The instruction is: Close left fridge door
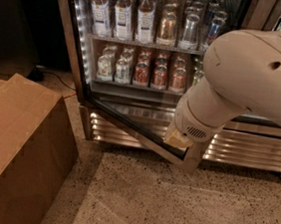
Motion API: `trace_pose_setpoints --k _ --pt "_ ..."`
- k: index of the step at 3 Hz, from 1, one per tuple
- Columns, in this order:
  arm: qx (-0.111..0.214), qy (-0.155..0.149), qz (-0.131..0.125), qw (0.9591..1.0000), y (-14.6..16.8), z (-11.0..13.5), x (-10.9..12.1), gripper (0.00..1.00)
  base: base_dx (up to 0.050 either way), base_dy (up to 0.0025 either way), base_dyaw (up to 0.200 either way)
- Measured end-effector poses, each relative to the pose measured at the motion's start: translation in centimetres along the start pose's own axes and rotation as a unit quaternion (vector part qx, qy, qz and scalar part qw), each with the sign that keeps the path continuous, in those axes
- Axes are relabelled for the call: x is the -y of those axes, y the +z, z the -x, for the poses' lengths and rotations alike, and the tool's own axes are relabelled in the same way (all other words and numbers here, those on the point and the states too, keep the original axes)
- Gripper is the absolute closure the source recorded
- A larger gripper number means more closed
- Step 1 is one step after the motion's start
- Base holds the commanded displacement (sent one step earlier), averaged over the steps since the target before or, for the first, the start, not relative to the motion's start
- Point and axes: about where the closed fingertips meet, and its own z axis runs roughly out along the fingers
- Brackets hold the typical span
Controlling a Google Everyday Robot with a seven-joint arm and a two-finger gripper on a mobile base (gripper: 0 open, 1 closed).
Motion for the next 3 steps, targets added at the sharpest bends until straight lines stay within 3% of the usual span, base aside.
trace_pose_setpoints --k 3 --pt "0.0 0.0 0.0 1.0 0.0 0.0 0.0 1.0 0.05 0.00003 -0.001"
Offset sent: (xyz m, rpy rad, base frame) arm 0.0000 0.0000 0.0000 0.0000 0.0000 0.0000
